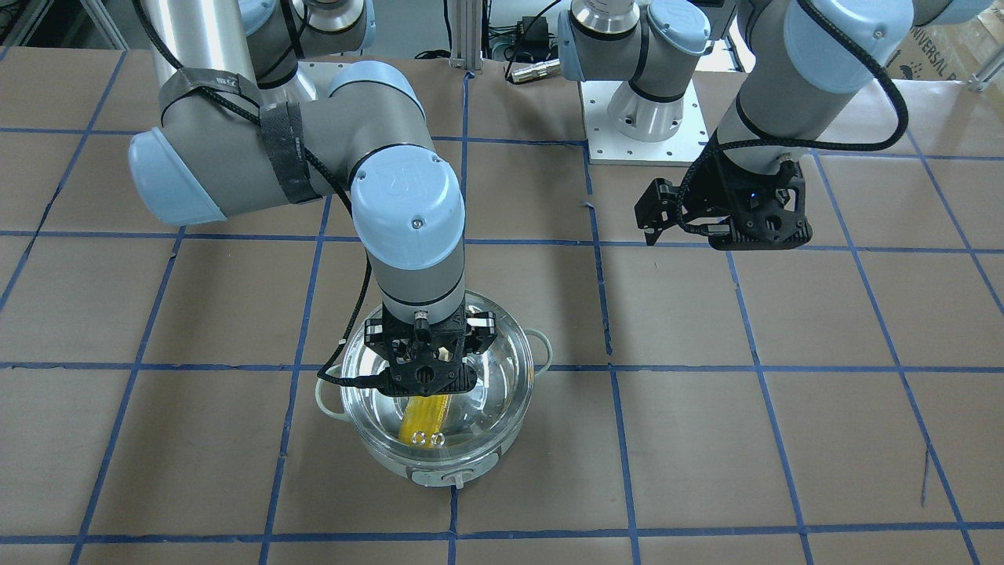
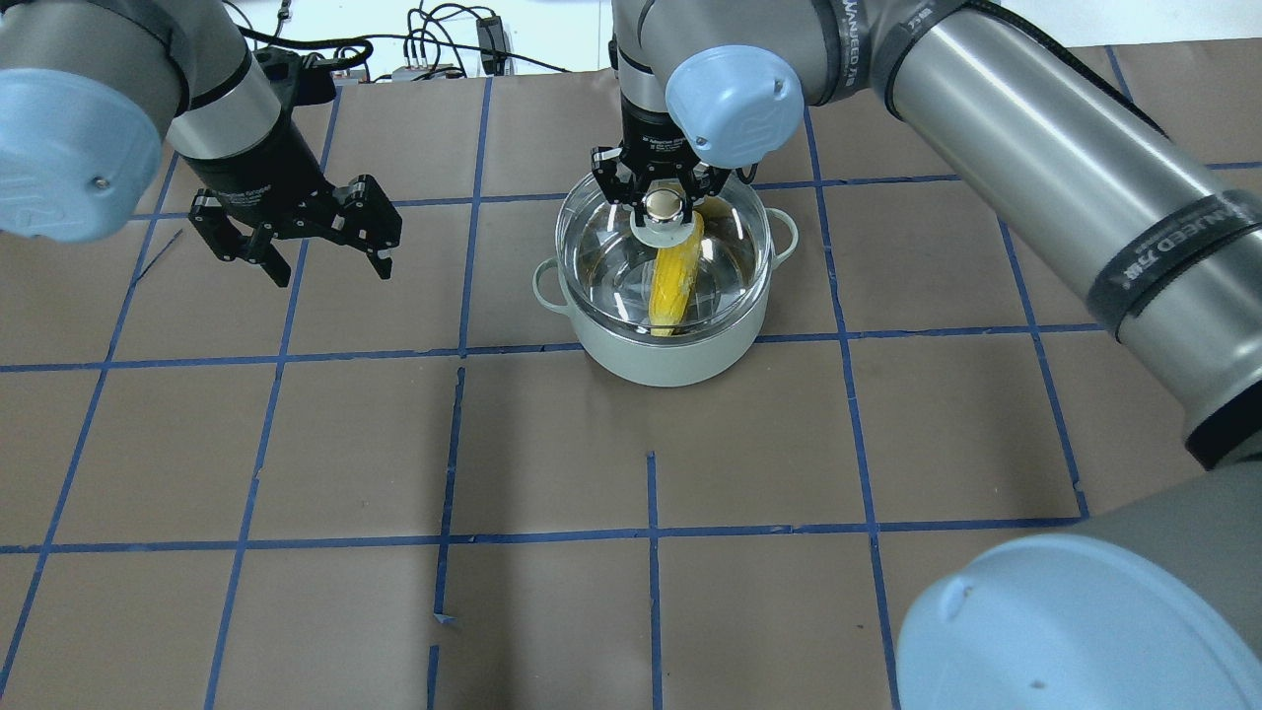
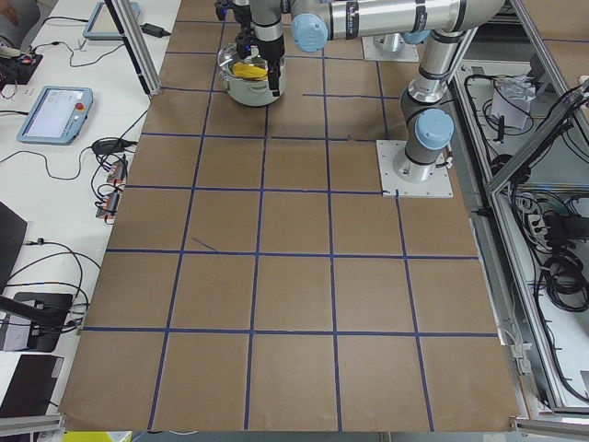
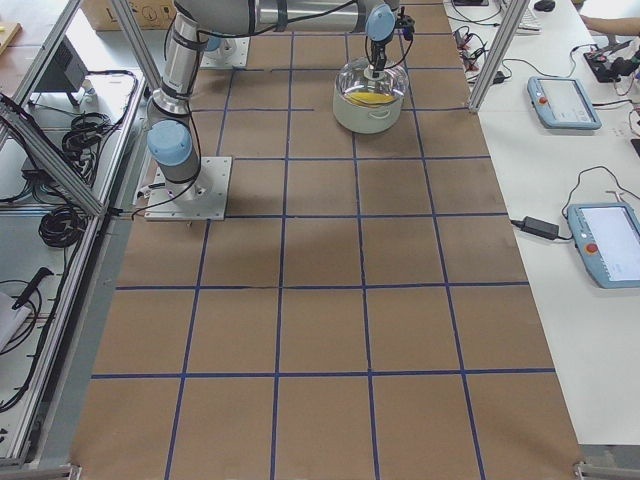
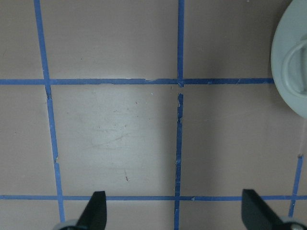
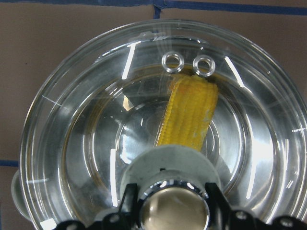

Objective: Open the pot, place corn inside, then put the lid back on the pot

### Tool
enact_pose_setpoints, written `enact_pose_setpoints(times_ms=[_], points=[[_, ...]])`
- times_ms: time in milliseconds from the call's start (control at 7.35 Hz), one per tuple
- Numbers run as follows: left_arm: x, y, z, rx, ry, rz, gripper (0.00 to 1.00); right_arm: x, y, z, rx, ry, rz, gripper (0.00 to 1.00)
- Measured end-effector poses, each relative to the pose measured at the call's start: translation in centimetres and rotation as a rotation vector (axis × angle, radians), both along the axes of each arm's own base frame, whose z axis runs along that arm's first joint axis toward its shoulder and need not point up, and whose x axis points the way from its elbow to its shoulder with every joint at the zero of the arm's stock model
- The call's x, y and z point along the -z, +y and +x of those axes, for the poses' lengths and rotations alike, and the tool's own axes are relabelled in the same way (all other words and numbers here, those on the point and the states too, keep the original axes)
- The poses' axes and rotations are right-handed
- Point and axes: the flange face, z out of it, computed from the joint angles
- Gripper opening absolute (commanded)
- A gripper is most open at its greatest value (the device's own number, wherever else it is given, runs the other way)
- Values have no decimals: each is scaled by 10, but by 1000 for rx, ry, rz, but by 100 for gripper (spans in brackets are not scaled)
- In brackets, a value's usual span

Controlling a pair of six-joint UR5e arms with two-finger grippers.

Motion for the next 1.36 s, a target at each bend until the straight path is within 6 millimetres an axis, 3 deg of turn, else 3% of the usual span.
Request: enact_pose_setpoints(times_ms=[544, 952, 1224, 1360], points=[[-18, 34, -21, 1, -7, -40, 100, -1, 6, 0, -3, 4, 6, 36], [4, 17, -21, -33, -10, -6, 100, 1, 6, 0, -4, 6, 8, 46], [6, 7, -21, -91, -10, -3, 100, 4, 5, 0, -3, 13, 13, 58], [6, 5, -21, -95, -11, -3, 100, 5, 5, -1, -3, 14, 13, 57]])
